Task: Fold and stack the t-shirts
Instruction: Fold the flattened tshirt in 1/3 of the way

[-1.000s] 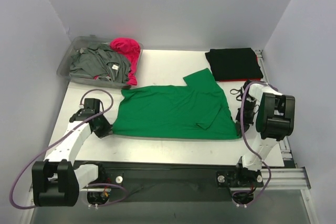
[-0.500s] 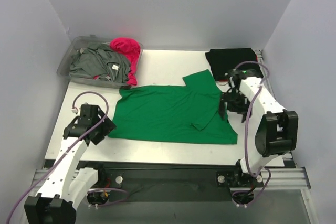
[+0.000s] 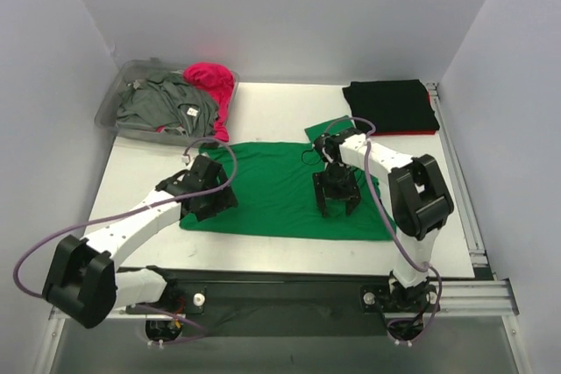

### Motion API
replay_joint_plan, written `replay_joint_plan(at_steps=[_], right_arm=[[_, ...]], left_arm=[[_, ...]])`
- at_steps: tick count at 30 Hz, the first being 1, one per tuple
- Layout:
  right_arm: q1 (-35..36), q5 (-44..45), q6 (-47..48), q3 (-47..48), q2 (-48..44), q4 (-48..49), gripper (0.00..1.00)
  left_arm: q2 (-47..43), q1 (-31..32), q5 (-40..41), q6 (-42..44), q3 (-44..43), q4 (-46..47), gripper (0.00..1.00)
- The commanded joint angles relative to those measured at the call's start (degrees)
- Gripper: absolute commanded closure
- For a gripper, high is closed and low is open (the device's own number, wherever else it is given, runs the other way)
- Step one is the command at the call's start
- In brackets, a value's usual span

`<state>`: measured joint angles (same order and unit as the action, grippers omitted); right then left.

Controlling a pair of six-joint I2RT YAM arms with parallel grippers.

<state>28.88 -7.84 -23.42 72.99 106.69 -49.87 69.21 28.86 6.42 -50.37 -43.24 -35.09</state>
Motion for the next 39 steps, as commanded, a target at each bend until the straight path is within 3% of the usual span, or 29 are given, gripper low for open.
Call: replay_joint_plan(at_steps=[1,12,25,34,39], right_arm=[[-0.1,-0.6,-1.3,2.6,0.4,-1.3,0.36],[0.1,-3.6,-2.9,2.4,4.7,1.4,0.38],[-0.1,0.9,-4.2,10.1,5.8,2.0,0.37],[-0.1,-3.1,-4.6,18.8,8.5,3.3,0.37],[-0.3,-3.8,-6.3,16.9,4.0,3.3,0.37]], left_arm=[[2.5,1.0,0.2,0.1,-1.7,7.4,0.23],[8.6,1.2,-1.4,1.0,4.1,15.9,0.20],[0.5,1.2,-0.9,-0.9,18.4,13.9,0.19],[-3.6,1.0,0.3,-0.7,20.9,11.3,0.18],[-5.1,1.0,0.9,-1.0,20.8,10.0,0.18]])
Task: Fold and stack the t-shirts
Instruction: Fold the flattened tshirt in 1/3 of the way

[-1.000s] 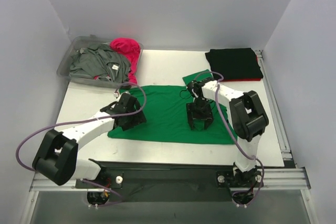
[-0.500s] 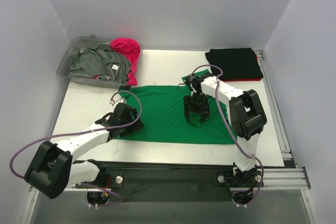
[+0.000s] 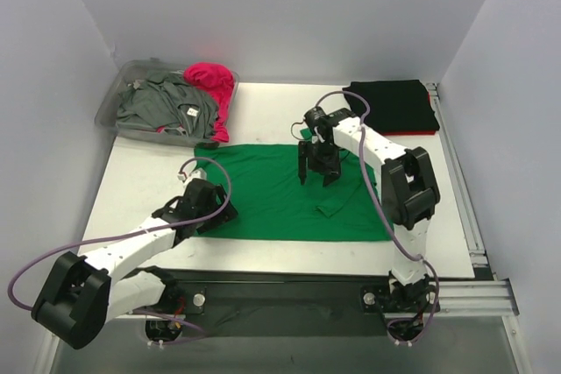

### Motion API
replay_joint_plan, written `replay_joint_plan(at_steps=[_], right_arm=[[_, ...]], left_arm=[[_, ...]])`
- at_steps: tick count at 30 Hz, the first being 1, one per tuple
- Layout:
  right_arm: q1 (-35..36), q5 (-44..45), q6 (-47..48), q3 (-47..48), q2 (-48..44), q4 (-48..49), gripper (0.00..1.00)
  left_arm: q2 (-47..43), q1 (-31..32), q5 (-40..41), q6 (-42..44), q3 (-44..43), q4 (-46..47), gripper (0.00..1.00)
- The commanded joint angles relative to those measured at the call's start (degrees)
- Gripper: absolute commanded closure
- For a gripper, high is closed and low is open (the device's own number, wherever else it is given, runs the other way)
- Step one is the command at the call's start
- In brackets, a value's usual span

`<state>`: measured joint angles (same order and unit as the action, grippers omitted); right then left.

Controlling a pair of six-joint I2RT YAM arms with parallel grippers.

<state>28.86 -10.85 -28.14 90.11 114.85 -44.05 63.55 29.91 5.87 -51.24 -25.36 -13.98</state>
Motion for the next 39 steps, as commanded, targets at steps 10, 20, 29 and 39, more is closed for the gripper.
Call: replay_joint_plan(at_steps=[10,20,29,39], right_arm=[[0.2,-2.1,-3.6,-23.9,-20.1,2.2,0.36],[-0.4,0.4,-1.0,-21.8,-13.5,5.0,0.36],[-0.5,-0.7,-0.2,-17.2,-6.4,5.1,0.36],[-0.6,-3.7,-1.2,-6.0,0.1,5.0,0.36]], left_arm=[[0.8,-0.1,1.3,-1.1,3.9,-10.8,0.17],[0.8,-0.2,0.7,-2.0,4.9,-10.5,0.17],[-1.4,-0.2,0.7,-1.9,5.1,-11.5,0.17],[-2.0,-0.2,0.5,-1.6,5.1,-11.9,0.17]])
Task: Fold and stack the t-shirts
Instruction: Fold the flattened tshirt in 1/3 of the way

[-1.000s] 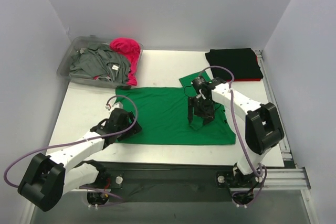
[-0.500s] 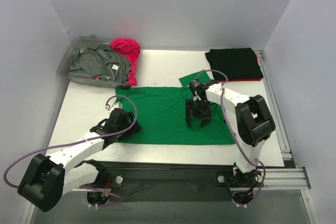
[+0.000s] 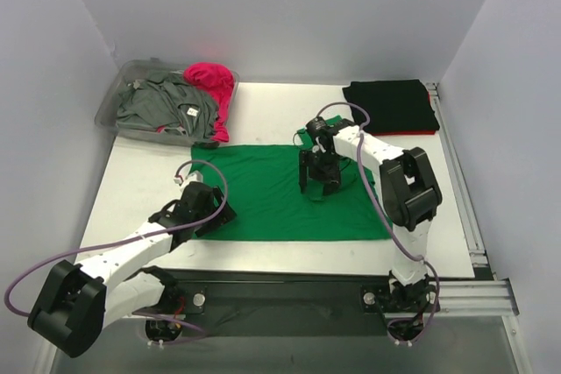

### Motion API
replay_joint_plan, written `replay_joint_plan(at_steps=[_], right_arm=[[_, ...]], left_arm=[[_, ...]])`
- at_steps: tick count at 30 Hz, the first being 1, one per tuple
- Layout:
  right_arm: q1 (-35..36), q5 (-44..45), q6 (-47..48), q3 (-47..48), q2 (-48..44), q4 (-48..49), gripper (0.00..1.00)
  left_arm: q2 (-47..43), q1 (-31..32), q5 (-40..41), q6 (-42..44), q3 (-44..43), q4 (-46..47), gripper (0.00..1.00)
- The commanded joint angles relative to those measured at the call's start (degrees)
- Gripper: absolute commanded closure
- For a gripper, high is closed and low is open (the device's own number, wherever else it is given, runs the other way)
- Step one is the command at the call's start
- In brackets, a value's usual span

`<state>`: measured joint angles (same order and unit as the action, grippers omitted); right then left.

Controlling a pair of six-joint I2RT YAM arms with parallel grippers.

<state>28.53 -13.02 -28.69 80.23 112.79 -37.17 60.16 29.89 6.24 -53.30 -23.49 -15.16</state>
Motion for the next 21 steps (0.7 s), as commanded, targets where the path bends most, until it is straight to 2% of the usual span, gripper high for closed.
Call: replay_joint_plan(at_steps=[1,7,12,15,21], right_arm=[[-0.2,-2.2,-0.9,4.8,2.8,-1.8,0.36],[0.3,-5.6,-2.4,13.5,5.8,-1.8,0.36],[0.1,-6.1,-2.4,15.1,2.6,-1.9,0.34],[-1.0,-5.7,-2.3,12.8,-1.9,-1.9,0.31],[-4.1,-4.0,-0.3,0.2,-12.4,-1.8,0.25]], left_arm=[[1.4,-0.2,0.1,0.5,3.2,-10.7,0.17],[0.9,-0.3,0.1,0.7,3.1,-10.9,0.17],[0.7,-0.3,0.6,0.8,2.3,-12.3,0.17],[-0.9,-0.3,2.2,1.7,-0.1,-14.3,0.17],[-6.9,-0.2,4.0,2.0,-3.6,-18.3,0.17]])
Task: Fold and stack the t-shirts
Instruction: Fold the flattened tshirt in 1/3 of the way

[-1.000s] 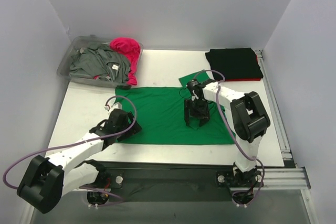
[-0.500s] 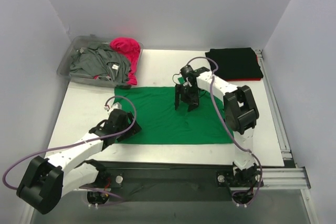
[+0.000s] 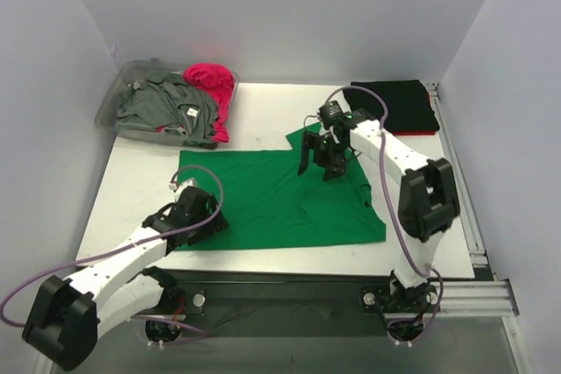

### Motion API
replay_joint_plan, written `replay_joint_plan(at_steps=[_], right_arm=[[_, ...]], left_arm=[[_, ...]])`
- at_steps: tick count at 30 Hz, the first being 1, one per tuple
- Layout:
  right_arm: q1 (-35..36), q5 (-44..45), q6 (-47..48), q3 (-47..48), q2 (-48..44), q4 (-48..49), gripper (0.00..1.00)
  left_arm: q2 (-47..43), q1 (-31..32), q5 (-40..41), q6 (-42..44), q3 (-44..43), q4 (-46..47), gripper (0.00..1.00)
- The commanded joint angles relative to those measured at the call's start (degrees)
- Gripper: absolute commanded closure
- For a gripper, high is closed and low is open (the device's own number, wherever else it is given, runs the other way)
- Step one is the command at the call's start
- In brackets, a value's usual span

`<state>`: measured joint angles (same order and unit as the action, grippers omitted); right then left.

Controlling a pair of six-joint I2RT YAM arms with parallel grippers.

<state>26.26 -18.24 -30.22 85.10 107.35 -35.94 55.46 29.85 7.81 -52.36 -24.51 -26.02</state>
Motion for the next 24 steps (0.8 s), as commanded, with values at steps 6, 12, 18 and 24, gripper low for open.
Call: replay_joint_plan(at_steps=[6,12,18,24], right_arm=[[-6.8,2.1,4.1,-17.6,-13.4,-2.2,0.22],[-10.0,2.2,6.2,-22.4,-13.9,-1.1,0.21],[-11.9,1.5,5.9,-25.6,-10.0,1.8,0.21],[-13.9,1.9,5.5,-29.6,-9.1,1.9,0.21]], left_arm=[[2.1,-0.1,1.5,1.9,-5.4,-3.3,0.17],[11.9,-0.1,-0.2,3.8,-10.3,1.6,0.17],[20.2,-0.6,-2.4,3.3,-10.4,6.6,0.16],[19.6,-0.6,-2.2,2.0,-7.4,6.7,0.14]])
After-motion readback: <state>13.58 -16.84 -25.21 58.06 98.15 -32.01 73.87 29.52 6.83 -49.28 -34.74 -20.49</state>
